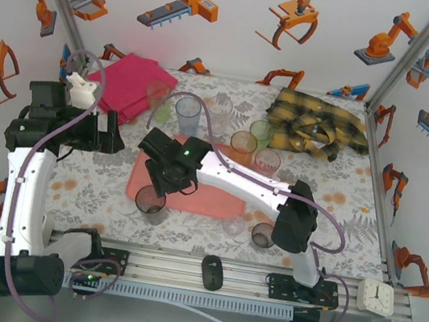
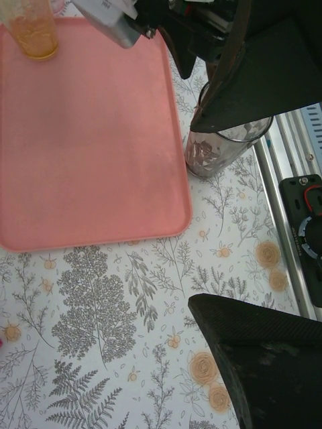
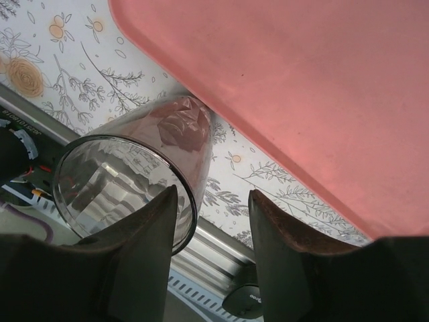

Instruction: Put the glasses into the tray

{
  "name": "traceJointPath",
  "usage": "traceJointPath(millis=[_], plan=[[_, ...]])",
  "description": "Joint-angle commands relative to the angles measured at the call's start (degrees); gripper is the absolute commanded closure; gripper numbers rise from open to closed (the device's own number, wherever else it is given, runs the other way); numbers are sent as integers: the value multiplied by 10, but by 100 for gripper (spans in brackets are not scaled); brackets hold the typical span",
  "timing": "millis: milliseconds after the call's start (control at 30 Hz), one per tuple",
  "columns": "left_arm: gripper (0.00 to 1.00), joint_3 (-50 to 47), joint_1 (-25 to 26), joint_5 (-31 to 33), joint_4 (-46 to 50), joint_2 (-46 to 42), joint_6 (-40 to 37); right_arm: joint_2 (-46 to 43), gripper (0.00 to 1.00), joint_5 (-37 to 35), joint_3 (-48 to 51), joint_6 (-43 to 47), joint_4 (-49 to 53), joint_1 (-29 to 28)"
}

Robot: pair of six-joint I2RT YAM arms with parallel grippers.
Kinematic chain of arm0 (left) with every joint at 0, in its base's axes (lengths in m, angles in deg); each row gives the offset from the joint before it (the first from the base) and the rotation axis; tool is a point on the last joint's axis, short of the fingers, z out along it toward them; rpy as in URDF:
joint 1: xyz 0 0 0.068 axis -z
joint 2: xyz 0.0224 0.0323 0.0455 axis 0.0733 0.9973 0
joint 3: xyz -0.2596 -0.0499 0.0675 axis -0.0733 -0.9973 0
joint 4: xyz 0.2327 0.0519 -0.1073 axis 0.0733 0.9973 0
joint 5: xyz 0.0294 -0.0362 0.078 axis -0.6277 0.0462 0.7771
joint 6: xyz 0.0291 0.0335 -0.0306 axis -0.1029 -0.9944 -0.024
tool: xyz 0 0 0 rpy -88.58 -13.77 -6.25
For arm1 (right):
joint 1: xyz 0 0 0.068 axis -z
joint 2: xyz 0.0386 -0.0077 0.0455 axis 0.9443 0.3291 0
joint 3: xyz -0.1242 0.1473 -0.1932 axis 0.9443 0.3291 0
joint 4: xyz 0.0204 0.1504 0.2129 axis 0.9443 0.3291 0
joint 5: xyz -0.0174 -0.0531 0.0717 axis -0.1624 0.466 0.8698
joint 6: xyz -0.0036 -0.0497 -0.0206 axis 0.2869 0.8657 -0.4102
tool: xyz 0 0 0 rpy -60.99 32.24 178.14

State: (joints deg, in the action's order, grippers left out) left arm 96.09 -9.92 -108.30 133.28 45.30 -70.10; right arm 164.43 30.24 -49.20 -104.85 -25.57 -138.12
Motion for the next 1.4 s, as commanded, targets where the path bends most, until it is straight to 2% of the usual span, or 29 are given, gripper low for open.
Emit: traceJointPath(millis=[0,200,667,1033,1200,1367], plan=[[3,11,-3,-13,17,-16,-1,3,57,-14,-14,6,3,-4],[3,11,-3,-11,23,-24,-7,4,62,-22,-3,5,-2,-5],[3,7,-3,-12,34,-35,-18,21,67,-32,0,4,-6,-9],[3,3,-3,-16,33,-43,-16,23,83,-44,4,7,-7,-11],[3,3,-3,-14,31,-45,-16,21,94,-47,3,10,-6,-11],[3,5,-3,-12,29,-46,-17,15,96,-49,1,15,-6,-11]])
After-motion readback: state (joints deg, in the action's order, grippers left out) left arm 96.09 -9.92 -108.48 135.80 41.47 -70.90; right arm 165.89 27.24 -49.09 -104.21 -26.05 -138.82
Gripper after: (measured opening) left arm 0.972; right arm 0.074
